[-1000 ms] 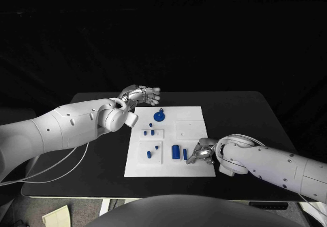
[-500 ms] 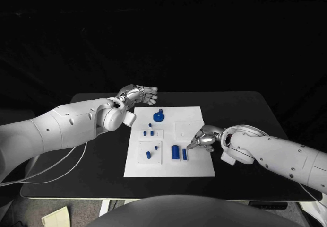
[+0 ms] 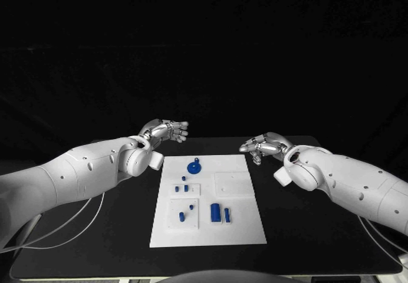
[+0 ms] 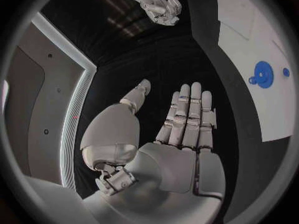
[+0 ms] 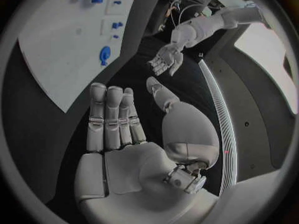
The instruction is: Assemble the parts on the task board
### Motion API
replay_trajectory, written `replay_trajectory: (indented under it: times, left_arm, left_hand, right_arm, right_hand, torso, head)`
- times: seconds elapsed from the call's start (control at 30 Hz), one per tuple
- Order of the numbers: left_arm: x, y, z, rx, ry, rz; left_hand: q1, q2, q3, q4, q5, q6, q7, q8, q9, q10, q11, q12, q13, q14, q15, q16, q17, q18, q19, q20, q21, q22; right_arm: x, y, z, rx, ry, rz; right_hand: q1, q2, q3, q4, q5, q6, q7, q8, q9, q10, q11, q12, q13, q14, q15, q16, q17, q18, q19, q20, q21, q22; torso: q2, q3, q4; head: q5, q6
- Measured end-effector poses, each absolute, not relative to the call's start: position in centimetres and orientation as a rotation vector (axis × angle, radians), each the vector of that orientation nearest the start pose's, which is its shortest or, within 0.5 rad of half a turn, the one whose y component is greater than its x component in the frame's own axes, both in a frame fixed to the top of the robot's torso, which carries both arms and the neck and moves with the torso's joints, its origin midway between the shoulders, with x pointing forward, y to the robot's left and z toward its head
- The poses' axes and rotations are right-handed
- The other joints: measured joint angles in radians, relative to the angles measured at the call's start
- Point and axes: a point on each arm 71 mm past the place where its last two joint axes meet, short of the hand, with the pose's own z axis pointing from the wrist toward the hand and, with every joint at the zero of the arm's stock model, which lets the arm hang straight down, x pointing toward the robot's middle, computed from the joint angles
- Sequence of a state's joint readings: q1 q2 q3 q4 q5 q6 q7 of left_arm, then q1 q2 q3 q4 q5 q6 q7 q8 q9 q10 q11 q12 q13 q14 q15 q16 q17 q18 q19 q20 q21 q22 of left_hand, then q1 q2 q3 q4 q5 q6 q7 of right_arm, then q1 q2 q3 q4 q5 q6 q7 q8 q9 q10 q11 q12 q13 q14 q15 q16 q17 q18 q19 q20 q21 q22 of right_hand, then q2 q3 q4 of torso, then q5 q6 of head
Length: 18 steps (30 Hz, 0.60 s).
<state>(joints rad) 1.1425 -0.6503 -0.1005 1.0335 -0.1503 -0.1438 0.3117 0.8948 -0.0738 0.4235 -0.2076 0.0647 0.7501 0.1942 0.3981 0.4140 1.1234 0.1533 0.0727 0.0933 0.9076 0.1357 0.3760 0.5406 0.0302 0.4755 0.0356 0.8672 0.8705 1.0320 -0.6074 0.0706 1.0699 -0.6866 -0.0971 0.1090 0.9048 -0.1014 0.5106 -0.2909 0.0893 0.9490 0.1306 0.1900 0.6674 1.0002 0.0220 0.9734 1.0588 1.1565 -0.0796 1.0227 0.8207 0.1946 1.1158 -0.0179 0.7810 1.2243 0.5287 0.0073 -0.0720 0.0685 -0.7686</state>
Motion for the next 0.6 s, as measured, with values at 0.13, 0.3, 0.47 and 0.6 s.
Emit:
replay_trajectory:
  times: [0.13,0.3,0.47,0.6]
  left_arm:
    - [54.8,25.9,-26.0,-1.075,1.574,-1.257]
    - [55.0,26.7,-26.1,-1.092,1.550,-1.254]
    - [55.3,27.8,-26.1,-1.123,1.516,-1.255]
    - [55.4,28.4,-26.1,-1.136,1.503,-1.248]
  left_hand:
    - [0.000,0.000,0.000,0.000,-0.004,0.000,0.000,0.004,0.000,0.000,0.000,0.000,0.000,0.000,0.000,-0.005,0.000,0.000,0.000,0.000,0.000,0.000]
    - [0.006,0.006,-0.008,-0.008,-0.004,-0.003,-0.015,0.008,-0.006,-0.026,-0.011,0.000,-0.008,-0.055,0.005,-0.049,-0.010,0.000,-0.051,0.007,-0.032,-0.003]
    - [0.006,0.006,-0.012,-0.012,-0.004,-0.015,-0.029,0.008,-0.015,-0.067,-0.013,-0.005,-0.023,-0.104,0.011,-0.087,-0.024,-0.023,-0.103,0.016,-0.067,-0.010]
    - [-0.234,0.032,-0.122,0.043,-0.020,-0.210,-0.077,-0.101,-0.122,-0.176,-0.050,-0.024,-0.043,-0.328,-0.026,-0.170,-0.166,-0.023,-0.212,0.005,-0.286,-0.242]
  right_arm:
    - [54.6,-22.0,-27.1,0.806,1.790,1.129]
    - [55.5,-23.6,-27.5,0.942,1.701,1.148]
    - [56.2,-25.1,-27.8,1.027,1.630,1.145]
    - [56.2,-25.5,-27.9,1.047,1.614,1.145]
  right_hand:
    - [0.023,-0.015,0.029,0.008,0.017,-0.049,0.031,-0.023,-0.005,-0.151,0.046,-0.158,-0.100,-0.188,0.074,-0.149,-0.065,0.007,-0.194,0.055,-0.144,-0.058]
    - [0.050,0.000,0.024,0.007,0.017,-0.136,0.039,-0.055,-0.034,-0.228,0.142,-0.593,-0.540,-0.431,0.245,-0.500,-0.297,-0.049,-0.502,0.170,-0.449,-0.235]
    - [0.062,0.012,-0.036,-0.001,0.039,-0.176,0.019,-0.055,-0.069,-0.161,0.126,-0.713,-0.733,-0.424,0.238,-0.586,-0.395,-0.048,-0.513,0.191,-0.499,-0.273]
    - [-0.198,0.046,-0.174,0.078,0.010,-0.386,-0.021,-0.087,-0.236,-0.363,0.085,-0.806,-0.856,-0.616,0.193,-0.714,-0.524,-0.073,-0.672,0.156,-0.584,-0.537]
  torso:
    - [-0.005,-0.0032,-0.0026]
    - [-0.010,-0.0032,-0.0021]
    - [-0.012,-0.0015,0.0009]
    - [-0.013,-0.0007,0.0014]
  head:
    - [0.001,0.026]
    - [-0.002,0.056]
    - [-0.004,0.083]
    - [-0.003,0.091]
